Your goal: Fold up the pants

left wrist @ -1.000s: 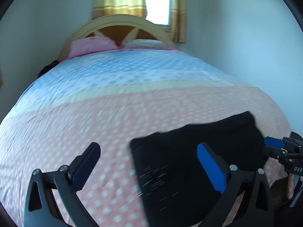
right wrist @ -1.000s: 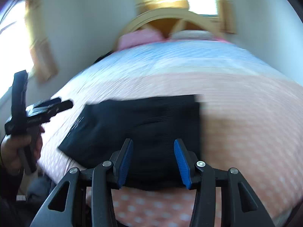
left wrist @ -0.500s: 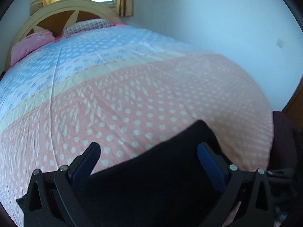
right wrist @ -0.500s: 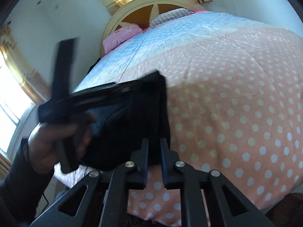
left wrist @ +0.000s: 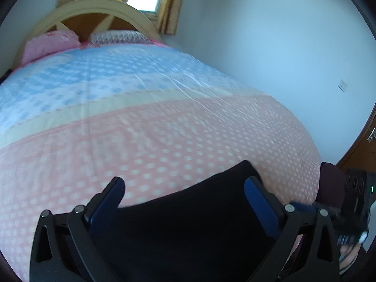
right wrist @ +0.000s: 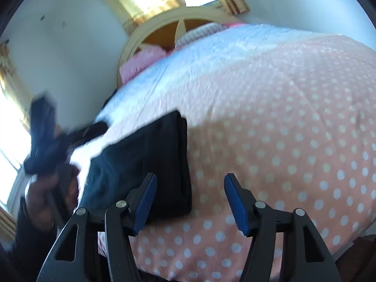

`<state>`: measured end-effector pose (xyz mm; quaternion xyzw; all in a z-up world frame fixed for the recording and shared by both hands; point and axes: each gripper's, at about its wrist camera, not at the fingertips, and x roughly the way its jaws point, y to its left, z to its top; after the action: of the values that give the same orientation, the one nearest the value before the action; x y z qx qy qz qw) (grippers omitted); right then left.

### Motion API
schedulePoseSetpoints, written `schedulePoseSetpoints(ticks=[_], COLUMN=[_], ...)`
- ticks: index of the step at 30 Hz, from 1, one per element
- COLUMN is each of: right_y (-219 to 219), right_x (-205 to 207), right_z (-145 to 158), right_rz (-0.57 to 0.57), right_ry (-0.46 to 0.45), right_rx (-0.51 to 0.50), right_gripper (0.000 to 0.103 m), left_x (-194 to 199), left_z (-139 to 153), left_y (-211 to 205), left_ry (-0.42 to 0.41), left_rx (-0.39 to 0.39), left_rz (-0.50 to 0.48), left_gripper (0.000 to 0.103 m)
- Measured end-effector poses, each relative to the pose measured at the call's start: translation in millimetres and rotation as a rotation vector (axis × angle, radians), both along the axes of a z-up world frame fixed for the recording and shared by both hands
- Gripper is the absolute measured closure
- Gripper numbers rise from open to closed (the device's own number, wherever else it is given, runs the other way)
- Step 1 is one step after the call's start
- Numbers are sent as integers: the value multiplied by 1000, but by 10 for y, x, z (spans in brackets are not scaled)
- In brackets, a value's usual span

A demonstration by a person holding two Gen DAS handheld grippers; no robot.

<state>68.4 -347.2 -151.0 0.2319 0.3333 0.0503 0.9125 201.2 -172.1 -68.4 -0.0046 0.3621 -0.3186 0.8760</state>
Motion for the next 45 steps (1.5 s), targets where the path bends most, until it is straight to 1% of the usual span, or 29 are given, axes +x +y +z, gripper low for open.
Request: schedulePoseSetpoints(ticks=[2, 5, 6, 8, 10, 12, 15, 17, 20, 23, 25, 26, 27, 29, 31, 33, 37, 38, 39, 41, 42, 45], right_y=[11, 59, 84, 139, 206, 266, 291, 286, 251, 220, 209, 210, 210, 226, 250, 296, 379, 387, 383, 406, 417, 442], right_x=[12, 141, 183, 295, 383, 460, 537, 546, 553, 577, 582, 587, 585, 580, 573, 562, 539, 536, 536, 534, 532, 535], right_z=[53, 71, 69, 57, 23, -27, -119, -172, -220, -259, -285, -303, -311, -318, -302, -283, -251, -251, -252, -233, -215, -166], right_rz=[-5, 12, 18, 33, 45, 50, 57, 60, 70, 75, 85, 95, 99, 106, 110, 117, 118, 115, 114, 114, 116, 122], right_ry=[-16, -18, -16, -12, 3, 19, 46, 63, 61, 65, 73, 79, 82, 84, 79, 71, 62, 62, 61, 58, 55, 46], right_rx=[-11, -5, -3, -3, -15, -25, -21, -11, 20, 58, 86, 108, 122, 131, 118, 102, 68, 69, 69, 58, 51, 47], right_gripper=[42, 42, 42, 42, 42, 42, 42, 42, 42, 42, 48, 55, 58, 63, 66, 71, 73, 73, 74, 74, 75, 76], left_x=[-93, -204, -242, -276, -287, -250, -230, -217, -212, -193, -191, -183, -181, -188, -214, -239, -247, -261, -278, -312, -332, -368], left_z=[13, -62, -113, -226, -364, -516, -646, -697, -780, -802, -796, -801, -800, -799, -793, -786, -779, -766, -748, -705, -682, -614], left_y=[311, 775, 938, 1174, 1334, 1385, 1381, 1335, 1303, 1257, 1273, 1261, 1245, 1209, 1171, 1145, 1144, 1151, 1156, 1158, 1172, 1231], left_ry=[-31, -71, -65, -25, 31, 76, 101, 107, 116, 101, 108, 108, 104, 96, 87, 81, 78, 76, 70, 56, 52, 40], left_rx=[21, 58, 53, 15, -38, -48, -55, -53, -40, -20, -18, -11, -6, 4, 13, 5, -13, -18, -16, 3, 6, 14], left_rz=[50, 163, 200, 244, 258, 280, 289, 288, 279, 276, 271, 267, 261, 237, 211, 182, 165, 163, 166, 173, 178, 195], left_gripper=[0, 0, 0, 0, 0, 0, 0, 0, 0, 0, 0, 0, 0, 1, 11, 29, 45, 55, 68, 83, 87, 89])
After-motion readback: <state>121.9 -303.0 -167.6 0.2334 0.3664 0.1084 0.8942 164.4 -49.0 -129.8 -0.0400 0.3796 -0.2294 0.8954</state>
